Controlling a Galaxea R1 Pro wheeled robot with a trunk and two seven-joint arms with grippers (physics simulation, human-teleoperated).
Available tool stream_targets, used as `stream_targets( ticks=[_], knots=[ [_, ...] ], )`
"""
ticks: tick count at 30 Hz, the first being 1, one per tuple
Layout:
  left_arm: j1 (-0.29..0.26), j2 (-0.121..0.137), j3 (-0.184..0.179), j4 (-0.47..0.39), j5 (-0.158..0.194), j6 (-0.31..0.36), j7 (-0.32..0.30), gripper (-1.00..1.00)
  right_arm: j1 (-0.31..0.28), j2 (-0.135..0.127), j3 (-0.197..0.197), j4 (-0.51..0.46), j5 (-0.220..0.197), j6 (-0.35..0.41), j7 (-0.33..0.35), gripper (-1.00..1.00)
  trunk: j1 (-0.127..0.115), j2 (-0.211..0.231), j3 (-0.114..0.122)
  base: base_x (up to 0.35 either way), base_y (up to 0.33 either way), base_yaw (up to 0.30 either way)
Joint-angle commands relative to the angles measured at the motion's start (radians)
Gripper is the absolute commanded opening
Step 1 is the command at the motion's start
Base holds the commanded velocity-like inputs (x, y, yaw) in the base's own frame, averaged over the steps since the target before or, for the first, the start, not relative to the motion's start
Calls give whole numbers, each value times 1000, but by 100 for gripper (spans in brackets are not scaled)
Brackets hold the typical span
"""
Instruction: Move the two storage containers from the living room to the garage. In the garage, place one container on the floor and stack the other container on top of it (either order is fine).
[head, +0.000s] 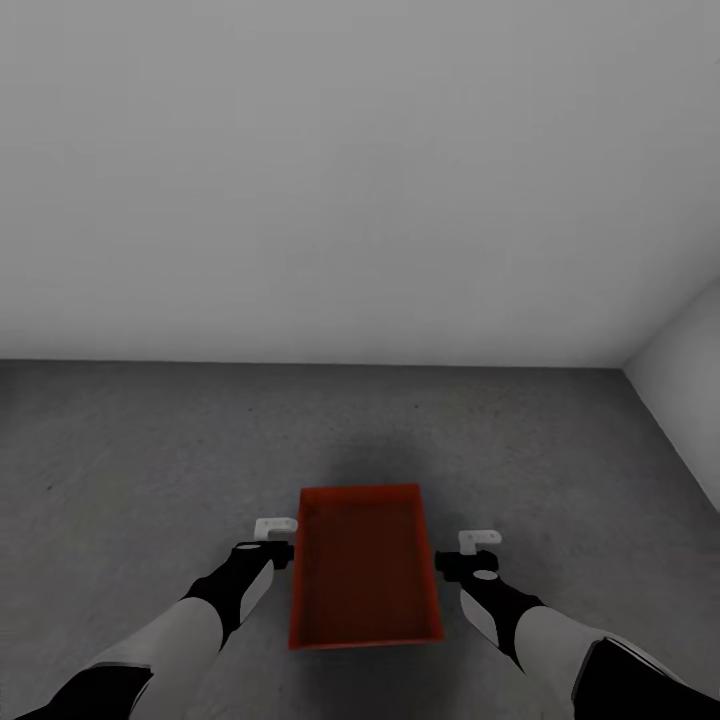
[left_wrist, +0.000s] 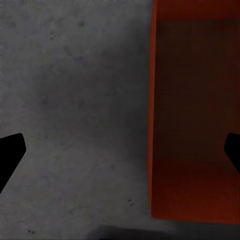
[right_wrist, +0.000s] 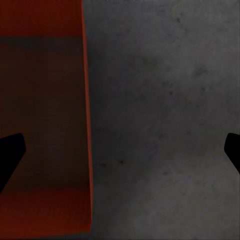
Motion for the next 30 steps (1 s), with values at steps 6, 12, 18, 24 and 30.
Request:
stream_targets(
  ticks=[6,12,18,24,30],
  knots=[
    [0,0,0,-2,0,6,3,100,0,0,8,0,-10,-3,-3,100,-23,42,18,0,0,0],
    [0,0,0,-2,0,6,3,100,0,0,8,0,-10,-2,-2,100,-46,84,37,0,0,0],
    [0,0,0,-2,0,6,3,100,0,0,8,0,-10,-3,-2,100,-69,126,56,0,0,0],
    [0,0,0,-2,0,6,3,100,0,0,8,0,-10,-3,-2,100,-92,168,75,0,0,0],
    [0,0,0,-2,0,5,3,100,0,0,8,0,-10,-3,-2,100,-115,210,94,0,0,0]
  ],
)
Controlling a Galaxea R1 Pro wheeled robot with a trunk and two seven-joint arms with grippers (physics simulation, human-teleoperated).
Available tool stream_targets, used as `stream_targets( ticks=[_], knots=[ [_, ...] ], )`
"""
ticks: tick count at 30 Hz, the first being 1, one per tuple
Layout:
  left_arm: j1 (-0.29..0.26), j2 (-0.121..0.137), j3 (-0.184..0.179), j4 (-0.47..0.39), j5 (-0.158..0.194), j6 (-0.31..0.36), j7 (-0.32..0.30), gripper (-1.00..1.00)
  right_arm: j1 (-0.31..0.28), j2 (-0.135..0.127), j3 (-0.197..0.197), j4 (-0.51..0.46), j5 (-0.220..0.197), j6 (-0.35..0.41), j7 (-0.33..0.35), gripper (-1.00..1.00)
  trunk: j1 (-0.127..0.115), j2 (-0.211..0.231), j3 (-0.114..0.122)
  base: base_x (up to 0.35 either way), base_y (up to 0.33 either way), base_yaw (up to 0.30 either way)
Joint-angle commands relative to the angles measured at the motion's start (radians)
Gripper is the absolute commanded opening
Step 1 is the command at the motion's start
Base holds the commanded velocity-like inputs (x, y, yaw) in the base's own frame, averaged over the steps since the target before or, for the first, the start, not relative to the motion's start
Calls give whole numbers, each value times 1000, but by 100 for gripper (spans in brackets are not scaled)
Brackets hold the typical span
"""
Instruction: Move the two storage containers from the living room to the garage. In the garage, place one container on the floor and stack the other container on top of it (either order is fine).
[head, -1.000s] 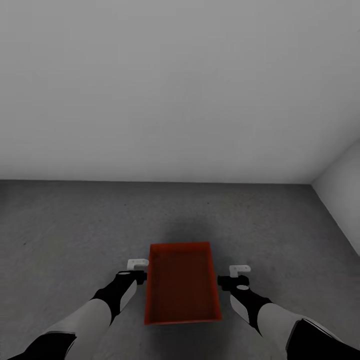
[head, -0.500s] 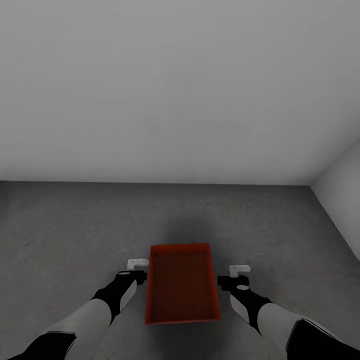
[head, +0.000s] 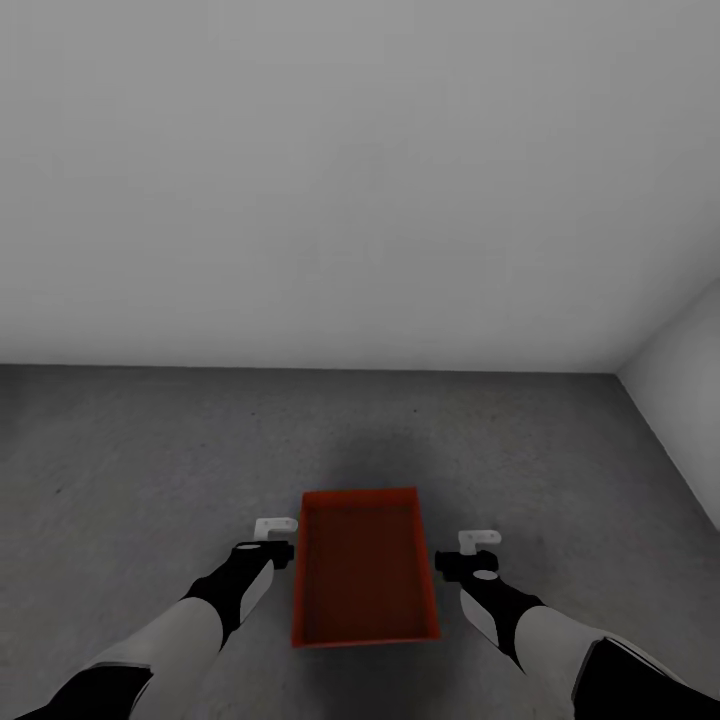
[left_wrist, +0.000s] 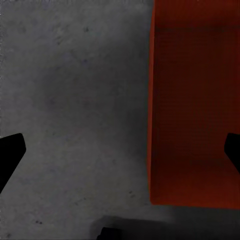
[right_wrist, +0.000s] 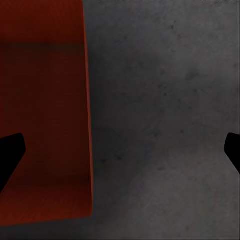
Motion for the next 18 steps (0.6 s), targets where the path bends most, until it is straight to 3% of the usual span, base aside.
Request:
stream_targets(
  ticks=[1,8,18],
  knots=[
    [0,0,0,-2,0,6,3,100,-1,0,8,0,-10,-3,-3,100,-4,7,3,0,0,0],
    [0,0,0,-2,0,6,3,100,0,0,9,0,-10,-2,-3,100,-31,56,25,0,0,0],
    [0,0,0,-3,0,6,3,100,0,0,8,0,-10,-3,-4,100,-31,56,25,0,0,0]
  ],
)
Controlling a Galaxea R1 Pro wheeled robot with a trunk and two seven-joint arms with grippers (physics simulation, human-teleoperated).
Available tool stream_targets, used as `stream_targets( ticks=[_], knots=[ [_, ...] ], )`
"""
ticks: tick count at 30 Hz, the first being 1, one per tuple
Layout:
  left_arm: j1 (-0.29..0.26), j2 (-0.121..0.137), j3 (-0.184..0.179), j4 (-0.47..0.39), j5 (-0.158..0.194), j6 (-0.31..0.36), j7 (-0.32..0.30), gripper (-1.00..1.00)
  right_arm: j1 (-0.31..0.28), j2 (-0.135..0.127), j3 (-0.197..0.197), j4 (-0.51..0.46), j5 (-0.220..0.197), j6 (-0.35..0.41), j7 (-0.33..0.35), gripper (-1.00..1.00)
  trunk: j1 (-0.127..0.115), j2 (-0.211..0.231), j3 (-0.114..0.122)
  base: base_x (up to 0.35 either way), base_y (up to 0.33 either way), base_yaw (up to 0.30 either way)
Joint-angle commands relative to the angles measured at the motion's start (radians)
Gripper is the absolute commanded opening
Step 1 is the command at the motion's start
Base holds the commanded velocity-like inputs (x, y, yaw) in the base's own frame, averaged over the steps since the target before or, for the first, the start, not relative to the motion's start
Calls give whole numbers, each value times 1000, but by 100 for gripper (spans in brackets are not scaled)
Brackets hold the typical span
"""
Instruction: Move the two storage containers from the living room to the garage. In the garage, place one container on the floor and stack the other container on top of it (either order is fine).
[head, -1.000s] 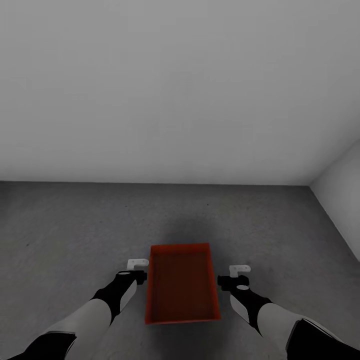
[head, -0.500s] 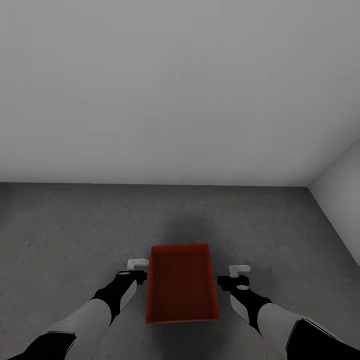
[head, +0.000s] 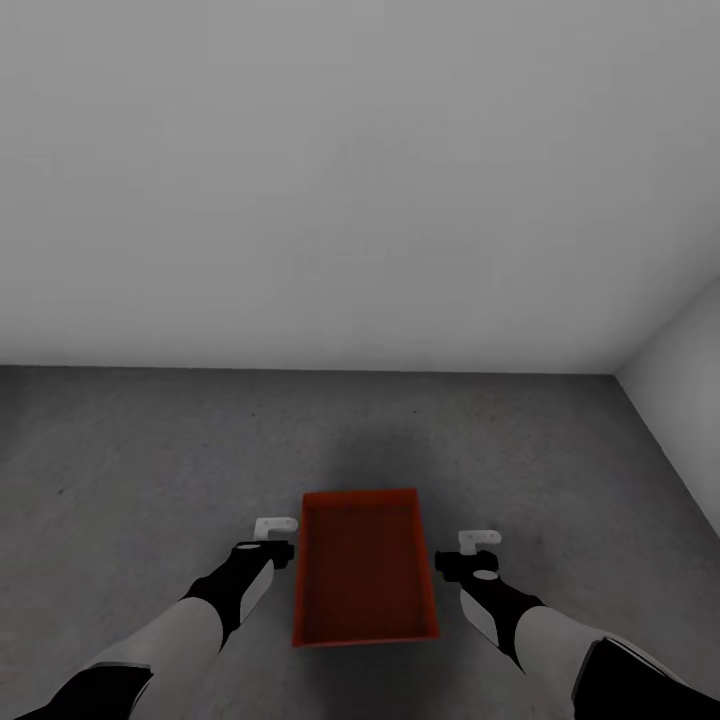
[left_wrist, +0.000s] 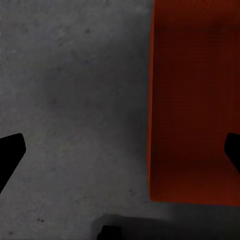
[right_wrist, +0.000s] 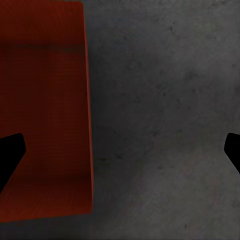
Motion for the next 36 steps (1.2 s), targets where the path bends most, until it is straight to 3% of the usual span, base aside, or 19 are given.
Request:
stream_targets(
  ticks=[1,8,36],
  knots=[
    [0,0,0,-2,0,6,3,100,0,0,9,0,-10,-3,-3,100,0,0,-1,0,0,0],
    [0,0,0,-2,0,6,3,100,0,0,9,0,-10,-3,-3,100,0,0,-1,0,0,0],
    [0,0,0,-2,0,6,3,100,0,0,9,0,-10,-3,-3,100,-107,196,87,0,0,0]
  ],
)
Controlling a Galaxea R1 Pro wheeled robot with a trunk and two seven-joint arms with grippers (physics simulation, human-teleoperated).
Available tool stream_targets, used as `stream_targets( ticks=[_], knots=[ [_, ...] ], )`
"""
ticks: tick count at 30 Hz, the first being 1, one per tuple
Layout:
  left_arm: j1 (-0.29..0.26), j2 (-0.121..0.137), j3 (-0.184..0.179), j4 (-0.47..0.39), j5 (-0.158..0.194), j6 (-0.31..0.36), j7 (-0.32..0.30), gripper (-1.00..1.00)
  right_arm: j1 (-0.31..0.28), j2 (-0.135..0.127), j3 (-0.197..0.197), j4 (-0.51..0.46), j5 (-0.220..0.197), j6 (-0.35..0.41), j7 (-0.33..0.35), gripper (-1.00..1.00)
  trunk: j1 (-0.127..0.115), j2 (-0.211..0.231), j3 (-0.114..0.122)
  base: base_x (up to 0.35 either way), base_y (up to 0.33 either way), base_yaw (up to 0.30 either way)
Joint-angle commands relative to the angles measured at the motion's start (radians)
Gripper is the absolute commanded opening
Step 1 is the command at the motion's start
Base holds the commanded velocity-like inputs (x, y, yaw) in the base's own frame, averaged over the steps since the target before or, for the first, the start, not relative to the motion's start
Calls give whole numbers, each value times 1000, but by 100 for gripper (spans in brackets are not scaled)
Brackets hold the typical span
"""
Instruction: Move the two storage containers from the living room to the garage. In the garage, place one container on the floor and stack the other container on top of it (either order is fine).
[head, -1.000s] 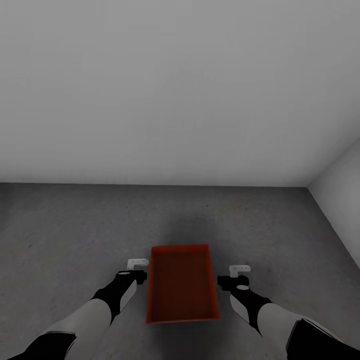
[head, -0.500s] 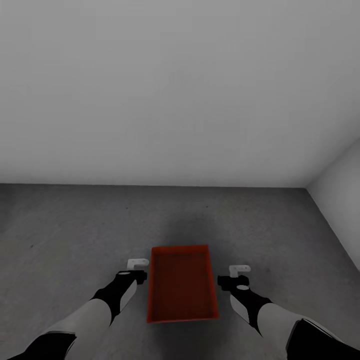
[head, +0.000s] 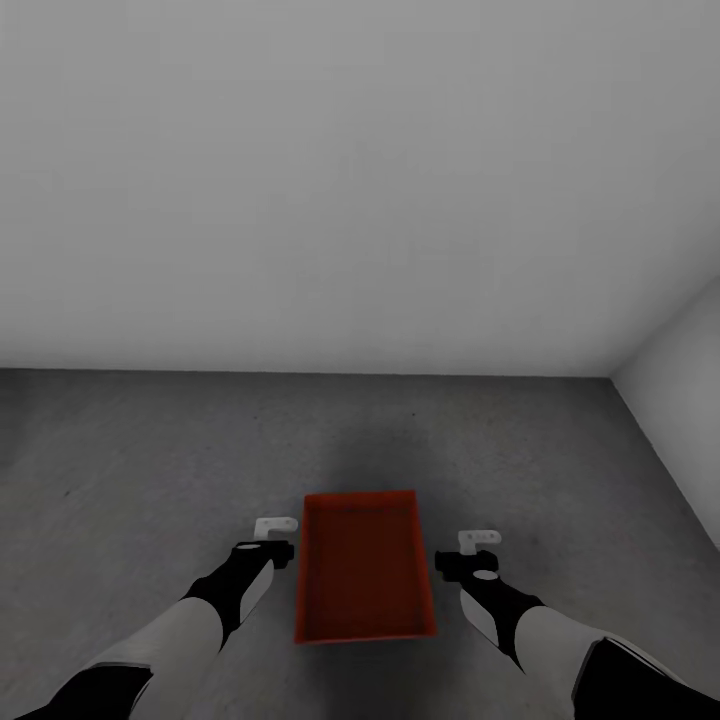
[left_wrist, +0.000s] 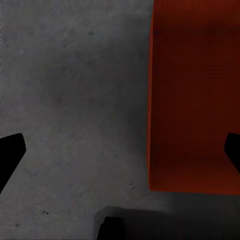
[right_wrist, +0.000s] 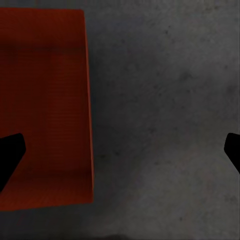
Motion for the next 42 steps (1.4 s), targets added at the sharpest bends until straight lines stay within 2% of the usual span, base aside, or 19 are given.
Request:
stream_targets(
  ticks=[1,3,16,42],
  knots=[
    [0,0,0,-2,0,6,3,100,0,0,9,0,-10,-3,-4,100,-4,7,3,0,0,0],
    [0,0,0,-2,0,6,3,100,0,0,9,0,-10,-3,-3,100,-12,21,9,0,0,0],
    [0,0,0,-2,0,6,3,100,0,0,9,1,-10,-2,-3,100,-12,21,9,0,0,0],
    [0,0,0,-2,0,6,3,100,0,0,9,1,-10,-3,-3,100,-111,203,90,0,0,0]
  ],
)
